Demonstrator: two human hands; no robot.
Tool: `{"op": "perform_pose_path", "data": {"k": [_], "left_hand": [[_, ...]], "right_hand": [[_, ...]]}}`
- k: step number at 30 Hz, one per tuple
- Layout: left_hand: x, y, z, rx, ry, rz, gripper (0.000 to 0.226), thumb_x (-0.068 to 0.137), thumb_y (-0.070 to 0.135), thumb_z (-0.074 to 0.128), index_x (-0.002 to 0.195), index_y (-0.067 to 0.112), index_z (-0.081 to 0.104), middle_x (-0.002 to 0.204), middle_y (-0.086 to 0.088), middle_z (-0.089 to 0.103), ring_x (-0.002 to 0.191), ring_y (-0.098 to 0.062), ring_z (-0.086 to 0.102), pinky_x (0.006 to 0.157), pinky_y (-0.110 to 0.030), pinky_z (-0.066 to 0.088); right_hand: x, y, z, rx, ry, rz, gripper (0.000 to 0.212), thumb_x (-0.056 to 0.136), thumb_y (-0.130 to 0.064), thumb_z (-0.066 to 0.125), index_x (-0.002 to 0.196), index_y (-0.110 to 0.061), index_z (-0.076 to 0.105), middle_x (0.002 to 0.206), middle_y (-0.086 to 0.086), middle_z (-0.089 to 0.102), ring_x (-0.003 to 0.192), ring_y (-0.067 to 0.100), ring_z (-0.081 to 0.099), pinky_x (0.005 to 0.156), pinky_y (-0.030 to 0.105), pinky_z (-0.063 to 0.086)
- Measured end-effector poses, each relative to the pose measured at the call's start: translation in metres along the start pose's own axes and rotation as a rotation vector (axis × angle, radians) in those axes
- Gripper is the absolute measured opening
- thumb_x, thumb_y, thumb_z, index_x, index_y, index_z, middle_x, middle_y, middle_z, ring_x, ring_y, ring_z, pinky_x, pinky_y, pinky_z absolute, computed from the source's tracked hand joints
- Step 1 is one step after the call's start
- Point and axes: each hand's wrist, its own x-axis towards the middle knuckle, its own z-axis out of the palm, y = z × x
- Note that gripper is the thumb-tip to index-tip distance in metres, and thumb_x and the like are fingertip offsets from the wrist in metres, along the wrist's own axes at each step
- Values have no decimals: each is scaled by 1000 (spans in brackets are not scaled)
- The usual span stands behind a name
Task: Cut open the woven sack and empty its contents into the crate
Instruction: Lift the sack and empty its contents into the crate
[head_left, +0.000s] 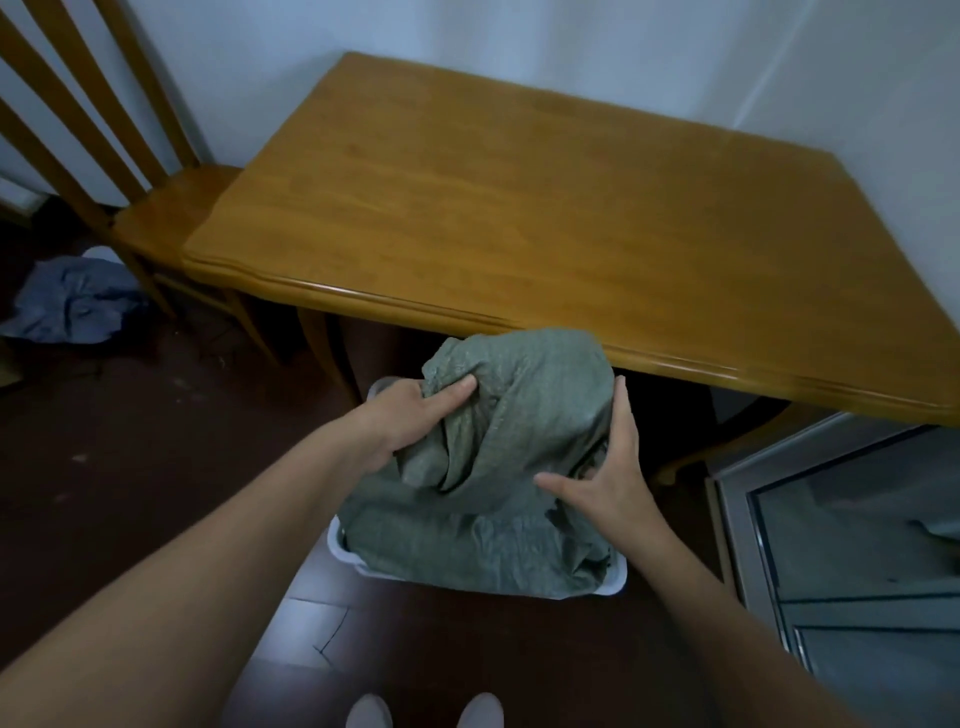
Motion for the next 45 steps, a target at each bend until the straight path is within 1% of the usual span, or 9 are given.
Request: {"op": "perform_pose_path", "data": {"k": [6,9,12,19,23,28,32,39,45], "left_hand": [[22,-13,1,-20,-133,-339,78,69,64,67,123,9,57,113,-17,68,102,-32,66,91,-48,52],[30,-23,7,-17,-193,-465,64,78,55,65,120,6,61,113,-19,68,100,-31,66,86,-44,53],[38,-31,9,-32,-191,-483,69,75,57,67,121,6,60,115,-18,66,100,-31,65,91,-43,51],[39,-62,13,1282,387,607,86,77,80,17,135,24,45,139,-9,48,128,-31,44,104,-49,34],[42,-96,28,1699,-84,437,105,72,76,47,150,13,13,156,-7,21,145,-27,16,117,-55,2],[79,-112,26,1430,-73,285,29,89,44,49,105,21,55,111,1,61,115,-22,53,115,-53,11],[107,-117,10,1137,-178,35,34,86,50,55,65,25,45,78,8,56,94,-20,56,105,-47,30],[134,-99,11,834,-385,-193,36,82,36,69,110,13,65,109,-2,66,101,-19,61,93,-33,49],[145,-96,23,635,-297,-198,33,77,47,70,99,23,66,110,-1,66,108,-21,60,101,-38,43]], "right_hand": [[7,17,7,-300,-141,33,109,67,-31,84,136,-59,4,156,-13,-19,141,1,-9,113,28,14],[20,26,11,-323,-125,96,39,79,-32,74,115,-26,60,156,-1,16,144,16,16,114,33,25],[27,30,15,-360,-170,150,20,89,-33,61,79,-16,58,97,-3,61,94,14,56,77,25,40],[58,49,28,-315,-286,340,35,97,-39,45,70,-15,44,67,-1,46,59,11,45,54,27,33],[75,57,36,53,-359,639,36,99,-38,42,106,-7,60,105,9,64,96,21,63,83,33,51],[76,74,34,-149,-352,508,51,93,-50,47,135,-21,40,136,3,46,117,17,48,98,33,41],[45,91,15,-774,-376,350,116,66,-72,62,145,-44,-18,160,-4,-15,148,23,-6,115,57,7],[5,97,60,-884,-324,215,134,61,-67,70,125,-45,-45,148,-1,-42,142,24,-29,113,54,21],[54,145,90,-469,-106,298,61,83,-32,67,139,-30,42,154,5,23,143,27,22,110,42,35]]}}
